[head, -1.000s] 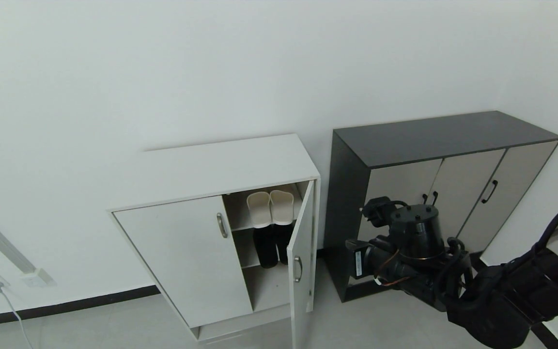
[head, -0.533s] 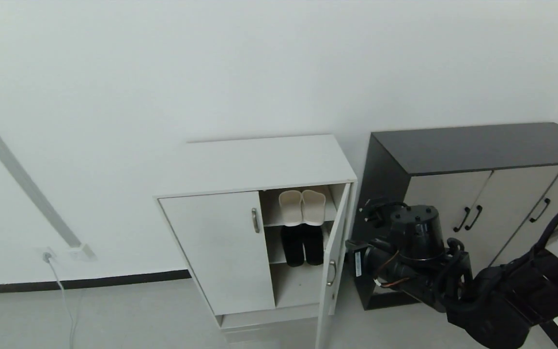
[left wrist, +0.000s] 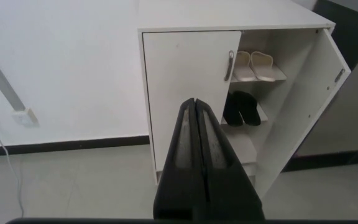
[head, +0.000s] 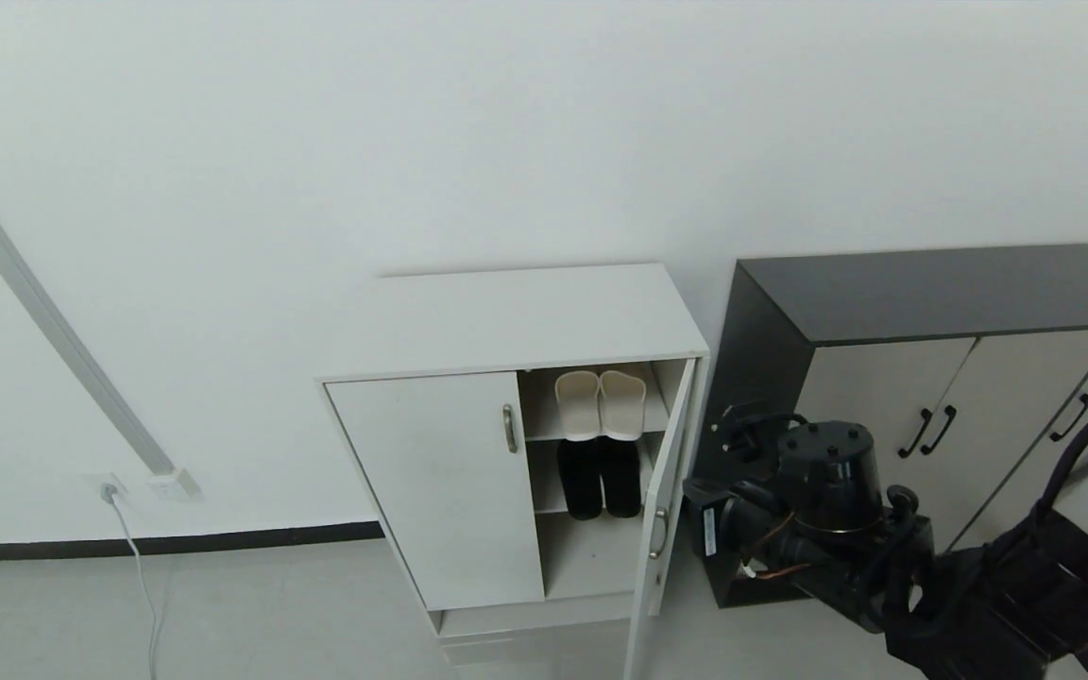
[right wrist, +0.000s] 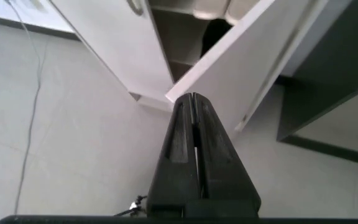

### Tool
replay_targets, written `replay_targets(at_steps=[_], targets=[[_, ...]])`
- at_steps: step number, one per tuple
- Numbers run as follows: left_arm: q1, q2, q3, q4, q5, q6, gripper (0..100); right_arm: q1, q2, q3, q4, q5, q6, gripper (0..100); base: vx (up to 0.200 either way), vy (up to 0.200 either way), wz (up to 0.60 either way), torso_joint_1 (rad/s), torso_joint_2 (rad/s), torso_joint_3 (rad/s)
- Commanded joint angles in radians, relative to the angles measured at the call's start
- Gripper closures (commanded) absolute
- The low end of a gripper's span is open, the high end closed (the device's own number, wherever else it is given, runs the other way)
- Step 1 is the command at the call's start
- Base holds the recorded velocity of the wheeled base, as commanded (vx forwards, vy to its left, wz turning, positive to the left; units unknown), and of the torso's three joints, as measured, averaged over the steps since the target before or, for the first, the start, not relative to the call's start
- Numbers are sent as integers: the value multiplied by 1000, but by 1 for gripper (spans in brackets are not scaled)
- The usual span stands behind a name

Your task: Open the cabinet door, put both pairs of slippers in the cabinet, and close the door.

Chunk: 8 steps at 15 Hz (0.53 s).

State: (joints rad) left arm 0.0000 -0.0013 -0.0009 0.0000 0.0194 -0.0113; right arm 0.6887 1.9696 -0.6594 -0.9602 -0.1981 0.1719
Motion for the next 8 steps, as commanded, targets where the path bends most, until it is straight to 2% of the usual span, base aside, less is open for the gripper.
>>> replay_targets(at_steps=[1, 3, 8], targets=[[0, 1, -1, 2, -1, 1, 100, -3, -3, 52, -3, -1, -3, 100, 0, 0, 0, 0, 0, 0], [0, 1, -1, 2, -1, 1, 100, -1, 5, 106, -41, -1, -5, 100, 0, 0, 0, 0, 0, 0], [0, 1, -1, 2, -2, 1, 100, -1, 38, 150, -95, -1, -5, 100, 200, 0, 0, 1, -1, 4]])
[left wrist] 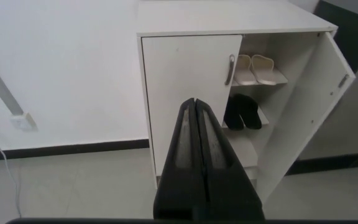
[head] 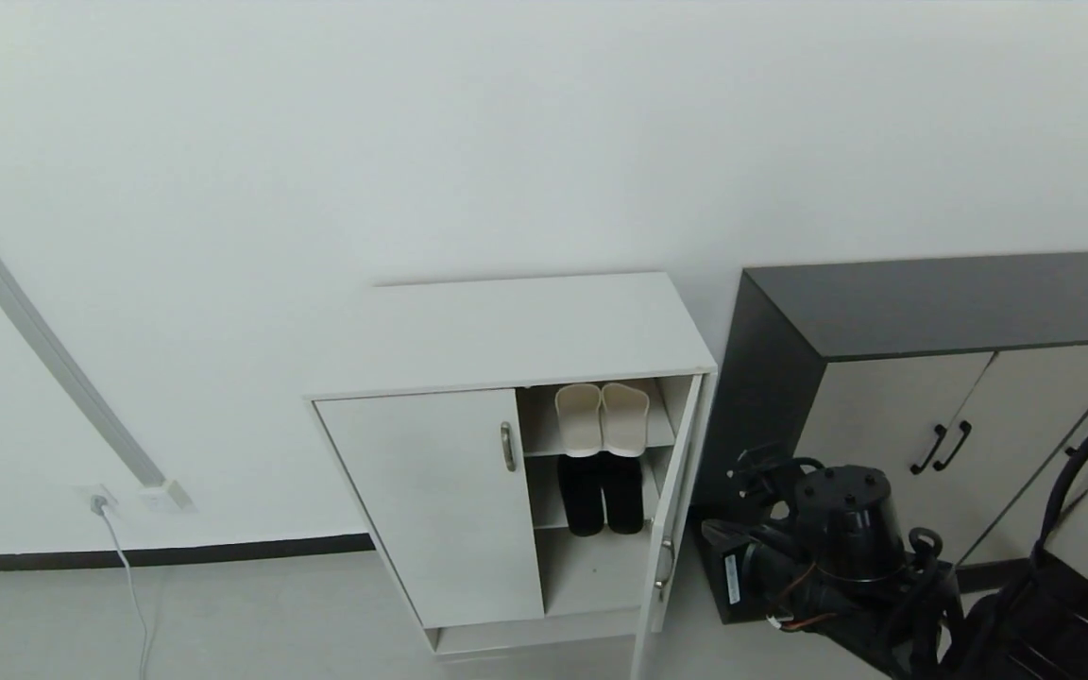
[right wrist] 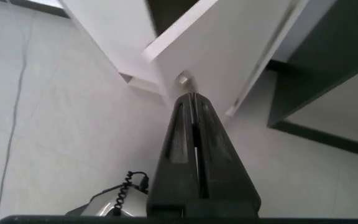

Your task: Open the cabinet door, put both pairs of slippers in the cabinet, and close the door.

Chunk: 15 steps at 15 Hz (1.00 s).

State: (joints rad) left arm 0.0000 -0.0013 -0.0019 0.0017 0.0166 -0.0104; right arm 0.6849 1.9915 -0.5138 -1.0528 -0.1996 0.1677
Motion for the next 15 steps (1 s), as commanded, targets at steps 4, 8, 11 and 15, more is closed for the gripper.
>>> replay_targets(at_steps=[4, 8, 11, 15], targets=[[0, 1, 0, -2, 2, 0, 100, 2, 50, 12, -21, 2, 4, 100, 50, 0, 0, 3, 2, 2], [0, 1, 2, -2, 2, 0, 100, 1, 158, -12, -164, 0, -2, 100, 0, 0, 0, 0, 0, 0], [0, 1, 2, -2, 3, -2, 100, 1, 216, -55, -199, 0, -2, 100, 0, 0, 0, 0, 0, 0], [0, 1, 2, -2, 2, 3, 100, -28, 283, -178, -193, 0, -7, 100, 0, 0, 0, 0, 0, 0]])
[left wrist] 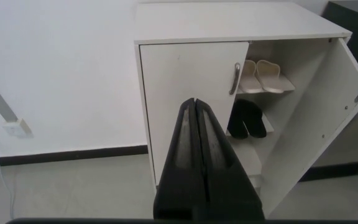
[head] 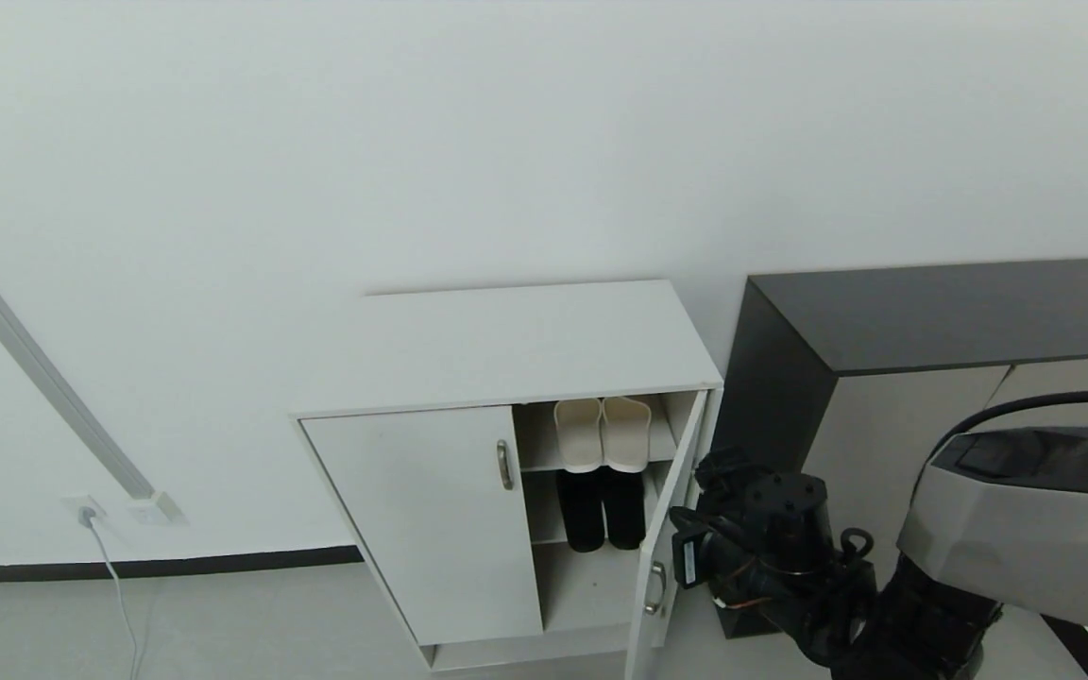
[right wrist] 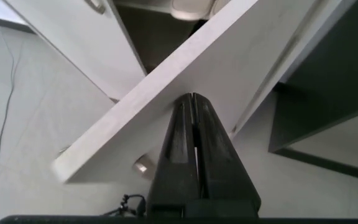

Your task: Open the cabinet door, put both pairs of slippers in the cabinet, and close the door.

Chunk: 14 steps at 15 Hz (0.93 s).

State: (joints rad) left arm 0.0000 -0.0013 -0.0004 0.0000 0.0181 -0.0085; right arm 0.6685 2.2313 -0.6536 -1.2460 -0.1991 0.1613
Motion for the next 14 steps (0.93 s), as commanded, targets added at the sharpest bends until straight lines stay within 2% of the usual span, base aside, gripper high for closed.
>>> replay_targets(at_steps=[1, 7, 14], targets=[[0, 1, 0, 0, 0, -1, 100, -17, 47, -63, 3, 1, -2, 100, 0, 0, 0, 0, 0, 0], [0, 1, 0, 0, 0, -1, 100, -21, 136, -244, 72, 6, -3, 100, 0, 0, 0, 0, 0, 0], [0, 1, 0, 0, 0, 1, 100, -38, 168, -370, 169, 7, -23, 100, 0, 0, 0, 0, 0, 0]])
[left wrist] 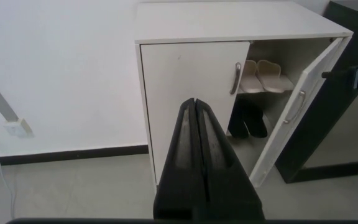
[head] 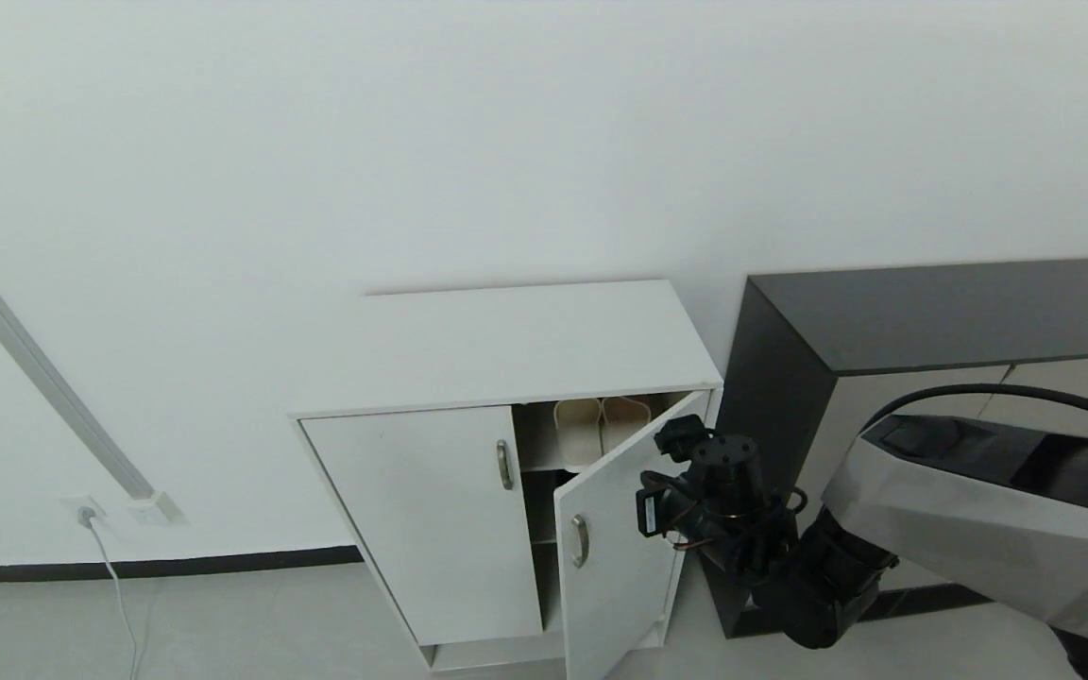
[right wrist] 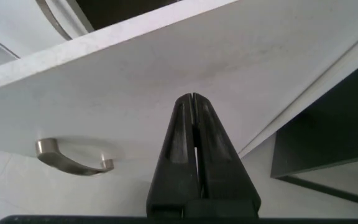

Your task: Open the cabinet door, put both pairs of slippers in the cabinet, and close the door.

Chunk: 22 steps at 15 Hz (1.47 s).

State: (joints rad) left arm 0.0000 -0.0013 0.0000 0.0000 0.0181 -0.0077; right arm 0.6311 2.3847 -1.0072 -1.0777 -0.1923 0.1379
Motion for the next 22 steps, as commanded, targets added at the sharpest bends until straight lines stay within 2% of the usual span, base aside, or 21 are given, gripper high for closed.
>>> replay_targets(at_steps=[1, 10, 22], targets=[[0, 1, 0, 0, 0, -2, 100, -1, 22, -31, 5, 1, 0, 100, 0, 0, 0, 0, 0, 0], [0, 1, 0, 0, 0, -2, 100, -16, 47, -183, 113, 1, -21, 100, 0, 0, 0, 0, 0, 0], [0, 1, 0, 0, 0, -2, 100, -16, 48, -212, 139, 1, -21, 100, 0, 0, 0, 0, 0, 0]])
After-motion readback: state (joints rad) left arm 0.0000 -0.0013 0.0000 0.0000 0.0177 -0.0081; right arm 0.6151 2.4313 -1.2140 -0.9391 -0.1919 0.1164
